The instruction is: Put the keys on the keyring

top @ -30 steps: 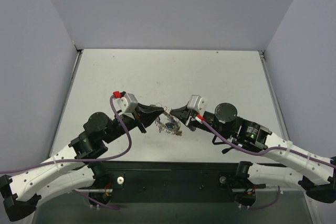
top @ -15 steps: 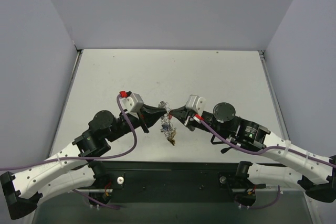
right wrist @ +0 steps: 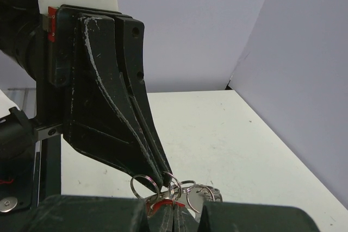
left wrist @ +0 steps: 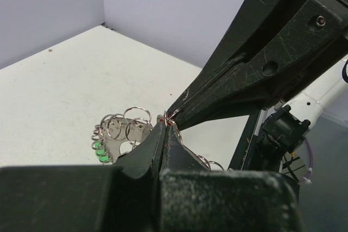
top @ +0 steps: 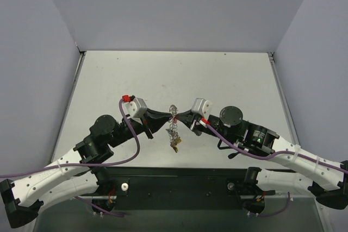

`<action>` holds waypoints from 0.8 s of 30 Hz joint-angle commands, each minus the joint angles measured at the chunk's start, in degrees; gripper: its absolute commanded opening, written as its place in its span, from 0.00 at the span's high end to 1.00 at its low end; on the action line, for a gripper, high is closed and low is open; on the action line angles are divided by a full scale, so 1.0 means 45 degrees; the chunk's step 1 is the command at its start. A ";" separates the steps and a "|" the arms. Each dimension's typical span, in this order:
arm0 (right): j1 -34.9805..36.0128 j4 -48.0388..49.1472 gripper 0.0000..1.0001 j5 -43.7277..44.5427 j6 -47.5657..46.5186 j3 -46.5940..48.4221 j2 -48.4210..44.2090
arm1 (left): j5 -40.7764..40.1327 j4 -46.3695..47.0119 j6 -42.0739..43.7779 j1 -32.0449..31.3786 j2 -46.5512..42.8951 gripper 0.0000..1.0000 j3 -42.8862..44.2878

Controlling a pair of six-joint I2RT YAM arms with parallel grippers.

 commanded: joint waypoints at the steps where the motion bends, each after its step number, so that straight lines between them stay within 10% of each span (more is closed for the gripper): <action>1: 0.0126 0.0445 1.00 0.0280 -0.0063 0.0605 0.0050 | 0.0683 0.1296 0.0194 0.0000 -0.0446 1.00 0.0218; 24: 0.0106 0.0269 1.00 0.0456 0.0035 0.0663 0.0148 | 0.2108 0.1941 0.0448 -0.0019 -0.0993 1.00 -0.0095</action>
